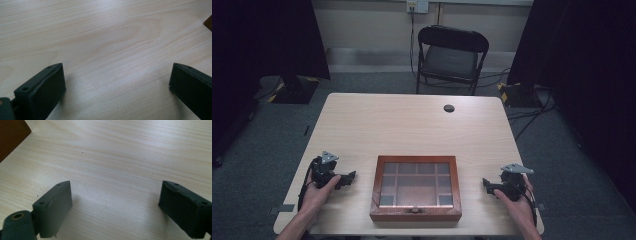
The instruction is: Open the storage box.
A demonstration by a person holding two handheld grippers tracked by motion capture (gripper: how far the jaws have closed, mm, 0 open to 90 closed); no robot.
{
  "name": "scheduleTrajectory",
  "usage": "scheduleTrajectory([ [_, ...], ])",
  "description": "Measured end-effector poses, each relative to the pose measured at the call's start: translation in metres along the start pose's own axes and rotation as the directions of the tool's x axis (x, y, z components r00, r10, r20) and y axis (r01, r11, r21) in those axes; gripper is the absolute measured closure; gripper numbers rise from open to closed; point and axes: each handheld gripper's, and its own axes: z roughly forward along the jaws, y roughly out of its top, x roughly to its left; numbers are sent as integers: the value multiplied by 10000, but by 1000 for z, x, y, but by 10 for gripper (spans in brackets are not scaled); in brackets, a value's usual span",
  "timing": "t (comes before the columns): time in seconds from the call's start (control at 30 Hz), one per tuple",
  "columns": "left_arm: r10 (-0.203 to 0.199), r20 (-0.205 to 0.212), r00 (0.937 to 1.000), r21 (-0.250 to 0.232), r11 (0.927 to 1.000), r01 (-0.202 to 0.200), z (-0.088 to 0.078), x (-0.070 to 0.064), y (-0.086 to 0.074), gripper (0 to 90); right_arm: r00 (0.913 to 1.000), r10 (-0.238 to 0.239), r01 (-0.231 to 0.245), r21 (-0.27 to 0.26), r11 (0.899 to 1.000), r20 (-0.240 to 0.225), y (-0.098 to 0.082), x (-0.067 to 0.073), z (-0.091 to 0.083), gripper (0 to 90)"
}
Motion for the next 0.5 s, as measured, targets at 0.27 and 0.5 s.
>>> scheduleTrajectory([
  [0.27,98,71,9999,-25,9999,-98,2,1,1,0,9990,269,-272,-90,9996,-359,5,-4,-7,211],
  [0.5,99,68,9999,-28,9999,-99,2,1,1,0,9948,-76,14,-613,9981,-1016,18,8,-22,343],
])
